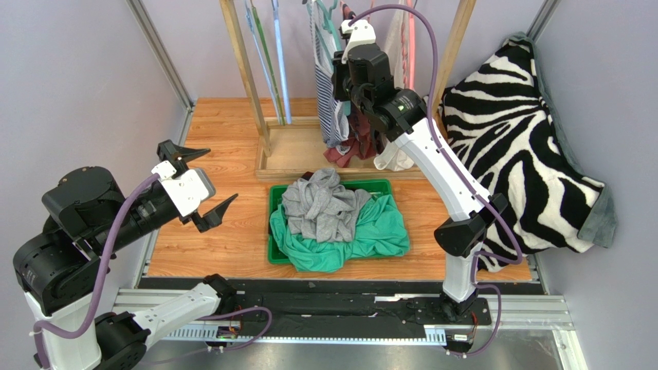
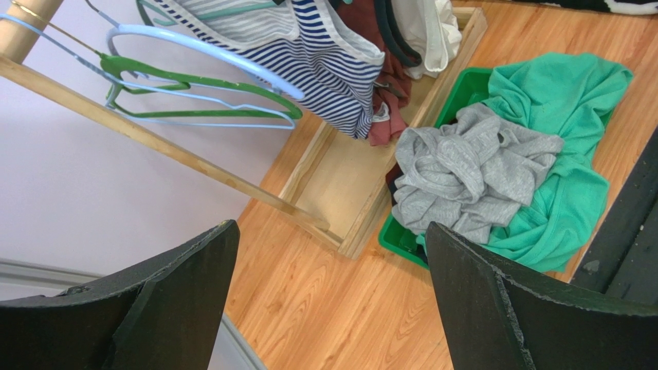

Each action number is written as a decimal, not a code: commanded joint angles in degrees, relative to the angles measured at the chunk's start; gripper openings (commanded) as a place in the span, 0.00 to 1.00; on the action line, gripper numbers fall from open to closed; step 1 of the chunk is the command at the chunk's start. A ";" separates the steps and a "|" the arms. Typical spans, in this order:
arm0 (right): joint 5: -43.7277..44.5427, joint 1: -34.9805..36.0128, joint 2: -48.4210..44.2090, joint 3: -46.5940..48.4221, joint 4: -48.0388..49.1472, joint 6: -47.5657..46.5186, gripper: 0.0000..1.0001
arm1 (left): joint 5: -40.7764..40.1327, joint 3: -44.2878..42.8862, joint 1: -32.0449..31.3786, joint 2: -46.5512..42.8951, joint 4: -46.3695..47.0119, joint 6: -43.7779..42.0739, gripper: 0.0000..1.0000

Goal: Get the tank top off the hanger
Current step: Pick up the hanger from the clothesline.

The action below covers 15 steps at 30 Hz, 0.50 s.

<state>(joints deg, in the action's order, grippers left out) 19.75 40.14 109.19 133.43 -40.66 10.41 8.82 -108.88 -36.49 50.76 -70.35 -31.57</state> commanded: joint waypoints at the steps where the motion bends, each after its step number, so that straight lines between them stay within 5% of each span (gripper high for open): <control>1: -0.59 -0.24 -3.10 1.23 4.88 -2.32 0.00 | -0.56 0.07 0.37 1.00 2.93 0.90 0.99; 15: -0.32 -0.24 -9.78 -2.73 17.55 -6.46 0.00 | -1.44 0.34 0.54 0.92 3.11 0.64 0.99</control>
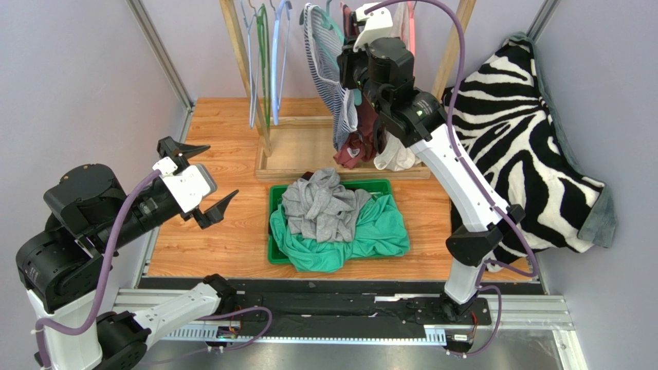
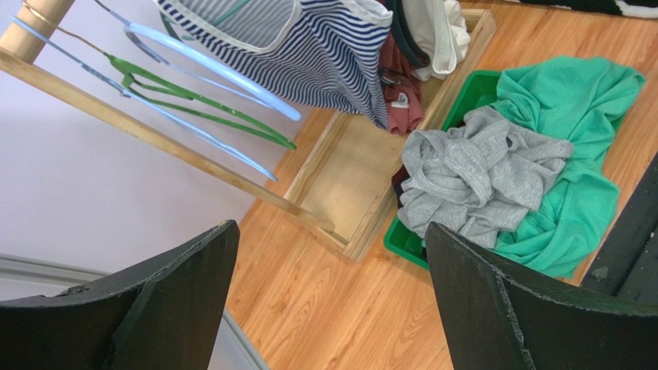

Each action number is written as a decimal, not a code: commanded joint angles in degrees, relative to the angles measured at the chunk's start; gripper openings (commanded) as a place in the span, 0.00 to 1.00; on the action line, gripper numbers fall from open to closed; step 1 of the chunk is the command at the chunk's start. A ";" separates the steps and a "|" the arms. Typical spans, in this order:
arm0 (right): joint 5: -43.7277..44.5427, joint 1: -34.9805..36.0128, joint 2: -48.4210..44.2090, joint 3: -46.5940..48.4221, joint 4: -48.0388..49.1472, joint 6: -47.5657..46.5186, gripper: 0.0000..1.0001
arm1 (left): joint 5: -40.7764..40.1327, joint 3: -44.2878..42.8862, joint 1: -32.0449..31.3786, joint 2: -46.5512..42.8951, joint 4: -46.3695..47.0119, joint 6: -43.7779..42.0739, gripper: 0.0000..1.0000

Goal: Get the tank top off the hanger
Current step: Pick up the hanger from the clothesline.

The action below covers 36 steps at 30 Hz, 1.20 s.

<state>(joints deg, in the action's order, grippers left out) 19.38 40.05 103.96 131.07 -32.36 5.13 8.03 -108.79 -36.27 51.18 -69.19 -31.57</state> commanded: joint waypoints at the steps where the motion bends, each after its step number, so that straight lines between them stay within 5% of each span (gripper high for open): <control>1: -0.04 -0.15 -5.17 -1.15 9.24 -1.17 0.00 | -0.74 0.25 0.32 0.59 1.95 0.72 0.99; 16: -5.93 2.05 -22.39 -26.11 5.12 0.59 0.00 | -0.39 1.13 0.41 -0.46 2.30 1.16 0.99; 26: -7.86 2.22 -30.31 -22.08 -0.42 0.41 0.00 | -1.35 2.44 0.50 -0.64 3.09 0.81 0.99; 36: -9.35 2.22 -40.06 -32.88 -0.70 -0.29 0.00 | -2.50 6.23 0.50 -0.20 5.73 1.77 0.99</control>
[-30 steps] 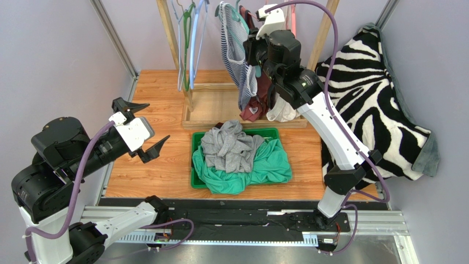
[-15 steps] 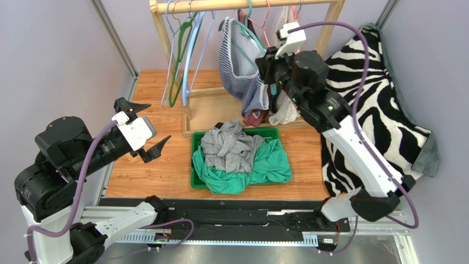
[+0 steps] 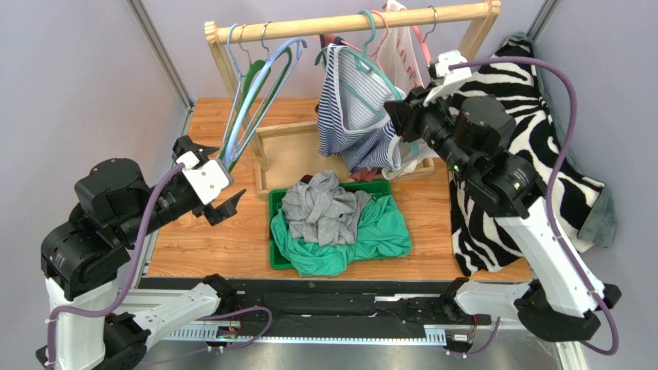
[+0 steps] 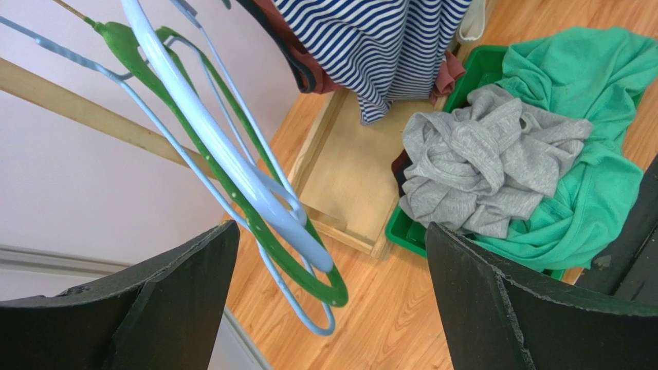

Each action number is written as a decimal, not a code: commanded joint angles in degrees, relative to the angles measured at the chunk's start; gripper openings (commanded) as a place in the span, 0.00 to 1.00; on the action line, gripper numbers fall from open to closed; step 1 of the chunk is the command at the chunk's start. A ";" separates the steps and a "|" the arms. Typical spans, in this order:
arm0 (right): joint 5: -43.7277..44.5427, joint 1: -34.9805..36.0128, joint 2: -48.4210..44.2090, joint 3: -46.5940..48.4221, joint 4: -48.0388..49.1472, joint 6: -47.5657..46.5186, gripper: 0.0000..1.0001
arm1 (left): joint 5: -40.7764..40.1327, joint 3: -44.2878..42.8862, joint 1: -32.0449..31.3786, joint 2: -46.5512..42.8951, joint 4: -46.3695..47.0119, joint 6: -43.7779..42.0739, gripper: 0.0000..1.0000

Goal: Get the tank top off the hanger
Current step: Pick up the hanger from the clothesline.

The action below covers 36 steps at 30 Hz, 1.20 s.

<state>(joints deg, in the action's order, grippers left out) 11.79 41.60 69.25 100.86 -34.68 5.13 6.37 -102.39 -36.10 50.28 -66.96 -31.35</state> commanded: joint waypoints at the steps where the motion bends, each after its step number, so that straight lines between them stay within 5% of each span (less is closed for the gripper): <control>1: -2.12 0.67 -5.53 -4.86 2.59 -0.55 0.00 | -0.83 -0.44 0.33 1.22 3.68 1.65 0.99; 7: -3.18 0.67 1.57 -4.89 6.72 -2.75 0.00 | -1.01 -1.58 0.33 2.80 4.29 2.17 0.99; 18: -0.81 0.58 16.08 8.64 10.86 -7.06 0.00 | -1.28 -1.76 0.59 2.80 4.12 2.44 0.99; 25: -4.58 0.76 25.75 20.76 3.57 -3.82 0.00 | -1.98 -1.32 0.76 2.28 4.12 2.00 0.99; 28: -5.55 0.67 30.40 26.47 -0.21 -1.88 0.10 | -2.06 -0.88 0.76 2.36 4.29 2.00 0.99; 30: -6.08 0.76 33.74 29.12 -3.20 -1.52 0.28 | -2.15 -0.80 0.76 2.28 4.29 2.00 0.99; 33: -6.25 0.67 36.90 33.78 -6.01 -1.43 0.41 | -2.15 -0.79 0.77 2.01 4.21 1.82 0.99; 36: -5.73 0.67 39.28 37.65 -7.77 -1.43 0.42 | -2.06 -0.62 0.77 1.66 4.12 1.82 0.99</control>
<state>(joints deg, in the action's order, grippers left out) 6.70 42.19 106.04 132.62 -38.61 2.79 4.43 -102.89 -35.57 52.64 -64.49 -30.11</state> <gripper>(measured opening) 0.415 0.992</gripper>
